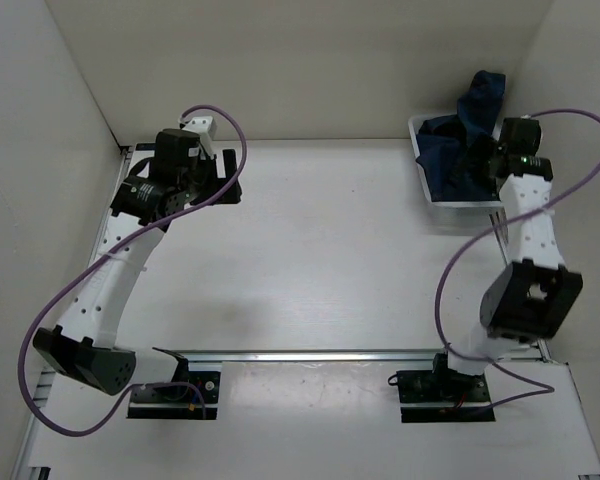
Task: Fold and stack the trousers
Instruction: Grab the trousers from the pile
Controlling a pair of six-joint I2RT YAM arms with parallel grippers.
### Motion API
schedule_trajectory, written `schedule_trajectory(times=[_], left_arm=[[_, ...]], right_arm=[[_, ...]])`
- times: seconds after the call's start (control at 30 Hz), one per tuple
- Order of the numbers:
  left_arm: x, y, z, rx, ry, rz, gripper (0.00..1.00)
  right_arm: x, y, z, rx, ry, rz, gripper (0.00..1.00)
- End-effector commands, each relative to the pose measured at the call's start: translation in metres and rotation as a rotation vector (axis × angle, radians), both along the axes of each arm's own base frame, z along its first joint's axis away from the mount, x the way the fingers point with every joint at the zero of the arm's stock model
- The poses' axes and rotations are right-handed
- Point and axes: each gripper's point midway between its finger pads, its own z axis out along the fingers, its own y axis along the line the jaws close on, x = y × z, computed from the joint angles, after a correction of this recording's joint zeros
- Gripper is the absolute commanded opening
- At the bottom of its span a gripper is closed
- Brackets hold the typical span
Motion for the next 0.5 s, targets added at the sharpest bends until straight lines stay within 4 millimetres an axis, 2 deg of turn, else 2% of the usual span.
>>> schedule_trajectory(times=[0.0,0.03,0.07,0.1,0.13,0.17,0.2,0.23,0.3,0.4,0.43,0.47], left_arm=[[-0.005,-0.003,0.024,-0.015,-0.066,-0.037,1.00],[-0.002,-0.002,0.021,-0.005,-0.059,-0.027,1.00],[-0.002,-0.002,0.021,-0.005,-0.059,-0.027,1.00],[0.001,-0.003,0.017,-0.001,-0.049,-0.027,1.00],[0.004,-0.002,0.012,0.009,-0.035,-0.020,1.00],[0.009,-0.002,0.010,0.015,-0.035,-0.013,1.00],[0.011,-0.003,0.009,0.016,-0.032,-0.013,1.00],[0.016,-0.005,0.001,0.024,-0.011,-0.013,1.00],[0.019,-0.007,-0.006,0.024,0.010,-0.008,1.00],[0.022,-0.012,-0.009,0.020,0.020,-0.011,1.00],[0.022,-0.012,-0.009,0.020,0.020,-0.011,1.00],[0.024,-0.013,-0.012,0.024,0.029,-0.011,1.00]], right_arm=[[0.040,-0.016,-0.005,0.008,0.022,-0.033,1.00],[0.050,-0.016,-0.007,0.018,0.027,-0.024,1.00],[0.070,-0.018,-0.009,0.019,0.020,-0.007,1.00],[0.077,-0.019,-0.011,0.019,0.020,-0.007,1.00],[0.084,-0.025,-0.033,0.028,0.069,-0.016,1.00],[0.089,-0.027,-0.037,0.033,0.079,-0.033,1.00],[0.099,-0.030,-0.031,0.037,0.059,-0.055,1.00],[0.105,-0.034,-0.053,0.042,0.101,-0.076,1.00],[0.113,-0.042,-0.063,0.021,0.113,-0.110,1.00],[0.129,-0.049,-0.084,0.025,0.129,-0.156,0.85],[0.133,-0.050,-0.086,0.024,0.128,-0.156,0.81],[0.141,-0.049,-0.077,0.030,0.097,-0.148,0.71]])
